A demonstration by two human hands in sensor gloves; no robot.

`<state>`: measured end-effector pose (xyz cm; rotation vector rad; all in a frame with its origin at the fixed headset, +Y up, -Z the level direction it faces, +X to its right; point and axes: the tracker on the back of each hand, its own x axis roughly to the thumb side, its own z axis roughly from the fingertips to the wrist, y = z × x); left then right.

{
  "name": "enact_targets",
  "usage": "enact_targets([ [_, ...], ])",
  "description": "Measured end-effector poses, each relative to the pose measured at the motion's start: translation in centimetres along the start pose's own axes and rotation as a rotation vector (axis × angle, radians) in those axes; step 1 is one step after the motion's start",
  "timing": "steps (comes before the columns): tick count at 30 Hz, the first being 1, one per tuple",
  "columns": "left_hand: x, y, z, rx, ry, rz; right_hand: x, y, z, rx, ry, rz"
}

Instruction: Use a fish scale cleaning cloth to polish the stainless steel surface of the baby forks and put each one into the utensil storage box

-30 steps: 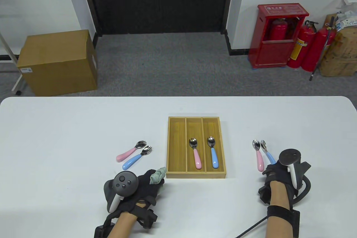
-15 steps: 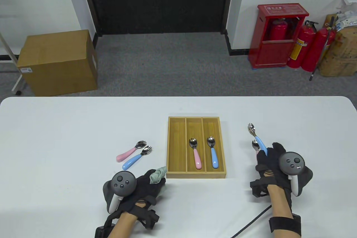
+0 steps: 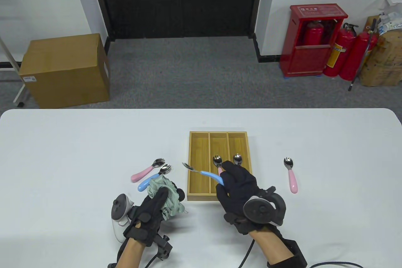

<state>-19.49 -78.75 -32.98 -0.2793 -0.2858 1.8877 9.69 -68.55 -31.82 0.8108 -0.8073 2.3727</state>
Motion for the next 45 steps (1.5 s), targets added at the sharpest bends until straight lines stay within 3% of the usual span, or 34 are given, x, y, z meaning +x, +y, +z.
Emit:
enact_targets([
  [7,-1.4,-0.8,-0.2,-0.122,0.008,0.268,3.6,0.6,0.4,0.019,-0.284,0.276],
  [10,-1.6,-1.2,-0.2,-0.115,0.032,0.236,5.6,1.2,1.0,-0.003,-0.469,0.468],
  [13,-1.2,-1.1,0.0,-0.066,0.044,0.167,6.7,1.5,1.1,-0.017,-0.518,0.513],
  [17,-0.1,-0.7,0.0,0.021,0.055,0.029,6.7,2.3,0.8,0.131,-0.383,0.418],
  [22,0.5,-1.2,0.4,0.099,0.003,-0.089,6.0,3.8,0.6,0.321,-0.101,0.028],
  [27,0.5,-1.5,0.5,0.114,-0.052,-0.115,4.7,4.5,0.6,0.387,0.130,-0.385],
  [32,-0.2,-2.4,0.5,0.065,-0.065,-0.016,4.5,4.9,0.8,0.366,0.191,-0.515],
  [38,-1.0,-4.5,0.0,-0.108,-0.033,0.081,4.2,5.7,1.1,0.402,0.265,-0.798],
  [45,-1.3,-4.8,0.0,-0.175,-0.028,0.052,4.0,5.6,0.9,0.460,0.258,-0.808],
])
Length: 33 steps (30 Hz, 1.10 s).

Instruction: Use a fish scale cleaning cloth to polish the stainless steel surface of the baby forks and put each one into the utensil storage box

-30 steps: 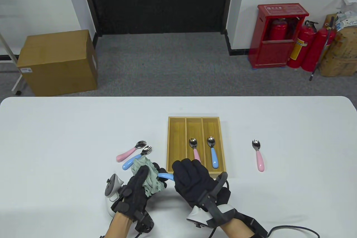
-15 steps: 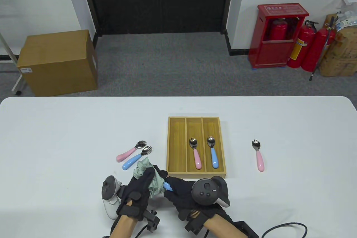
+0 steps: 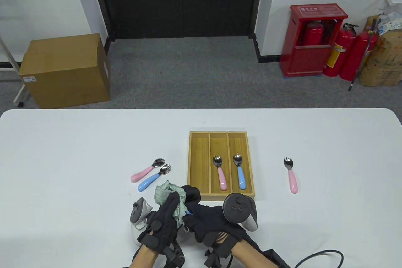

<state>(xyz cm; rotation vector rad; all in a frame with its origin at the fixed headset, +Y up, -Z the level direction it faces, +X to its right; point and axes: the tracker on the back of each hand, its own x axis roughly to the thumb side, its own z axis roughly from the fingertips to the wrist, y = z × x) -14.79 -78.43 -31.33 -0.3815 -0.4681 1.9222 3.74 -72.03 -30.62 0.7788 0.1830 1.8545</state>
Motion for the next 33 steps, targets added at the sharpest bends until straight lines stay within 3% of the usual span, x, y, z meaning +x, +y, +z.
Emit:
enact_targets([
  [8,0.7,1.3,0.0,0.077,-0.021,-0.125,-1.5,0.4,-0.2,0.055,0.086,-0.120],
  [33,2.1,3.1,0.5,0.270,0.020,-0.316,-2.2,0.1,-0.7,0.060,0.106,-0.015],
])
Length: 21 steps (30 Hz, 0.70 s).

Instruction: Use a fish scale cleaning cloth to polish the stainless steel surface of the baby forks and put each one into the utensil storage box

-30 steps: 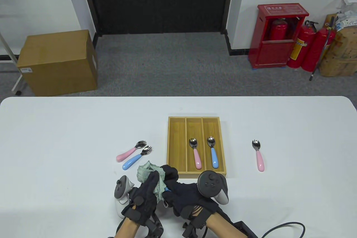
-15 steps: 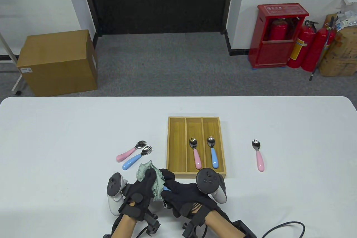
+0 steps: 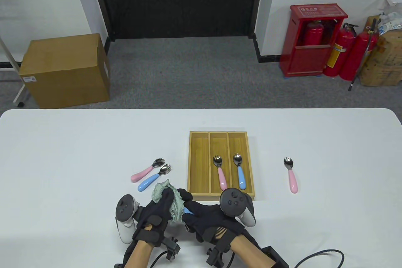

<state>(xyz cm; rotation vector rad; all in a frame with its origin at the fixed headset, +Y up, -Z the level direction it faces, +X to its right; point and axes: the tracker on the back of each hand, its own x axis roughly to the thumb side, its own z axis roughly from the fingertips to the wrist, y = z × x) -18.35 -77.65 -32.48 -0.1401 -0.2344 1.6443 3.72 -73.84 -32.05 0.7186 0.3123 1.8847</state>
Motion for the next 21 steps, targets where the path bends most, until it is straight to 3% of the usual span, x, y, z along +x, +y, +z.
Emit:
enact_targets([
  [10,-0.1,0.6,0.2,0.084,0.030,-0.041,-0.5,-0.5,0.0,-0.003,0.010,0.028],
  [19,-1.4,-2.4,0.0,-0.054,0.065,0.312,0.1,0.2,0.3,-0.065,-0.017,-0.020],
  [21,-1.0,-1.9,-0.1,-0.045,0.065,0.218,0.1,0.0,0.3,-0.057,-0.008,0.004],
])
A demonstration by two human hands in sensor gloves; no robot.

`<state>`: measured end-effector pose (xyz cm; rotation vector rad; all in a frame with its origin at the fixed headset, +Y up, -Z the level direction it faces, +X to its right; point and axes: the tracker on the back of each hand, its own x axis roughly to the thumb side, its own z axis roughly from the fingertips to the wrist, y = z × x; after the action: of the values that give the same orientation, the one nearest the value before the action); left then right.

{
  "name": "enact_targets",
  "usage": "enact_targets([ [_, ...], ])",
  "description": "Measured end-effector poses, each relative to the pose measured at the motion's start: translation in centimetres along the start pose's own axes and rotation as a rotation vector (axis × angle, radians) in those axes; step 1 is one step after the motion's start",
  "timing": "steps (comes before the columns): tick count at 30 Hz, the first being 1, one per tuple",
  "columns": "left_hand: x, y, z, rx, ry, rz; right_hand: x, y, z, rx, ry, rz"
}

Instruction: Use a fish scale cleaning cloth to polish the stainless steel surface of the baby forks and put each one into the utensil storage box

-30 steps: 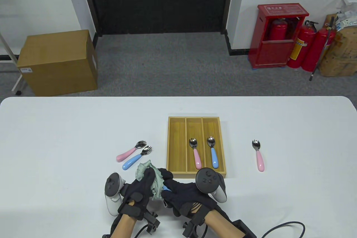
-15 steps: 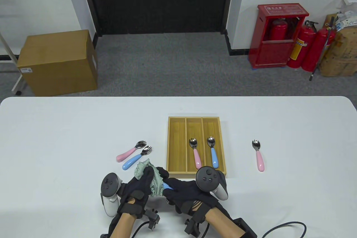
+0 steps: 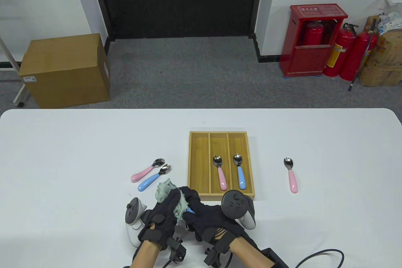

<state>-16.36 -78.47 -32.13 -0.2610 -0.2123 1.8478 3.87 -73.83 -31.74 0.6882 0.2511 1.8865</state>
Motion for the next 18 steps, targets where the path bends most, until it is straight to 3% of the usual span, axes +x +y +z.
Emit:
enact_targets([
  [4,1.2,1.1,0.2,0.054,-0.005,-0.175,-0.2,-0.1,-0.1,0.020,-0.002,0.037],
  [13,1.9,2.4,0.4,0.146,0.014,-0.381,-0.8,-1.2,-0.2,0.052,0.000,0.185],
  [18,2.3,2.9,0.5,0.177,0.008,-0.579,-0.8,-2.1,-0.2,0.072,-0.015,0.334],
])
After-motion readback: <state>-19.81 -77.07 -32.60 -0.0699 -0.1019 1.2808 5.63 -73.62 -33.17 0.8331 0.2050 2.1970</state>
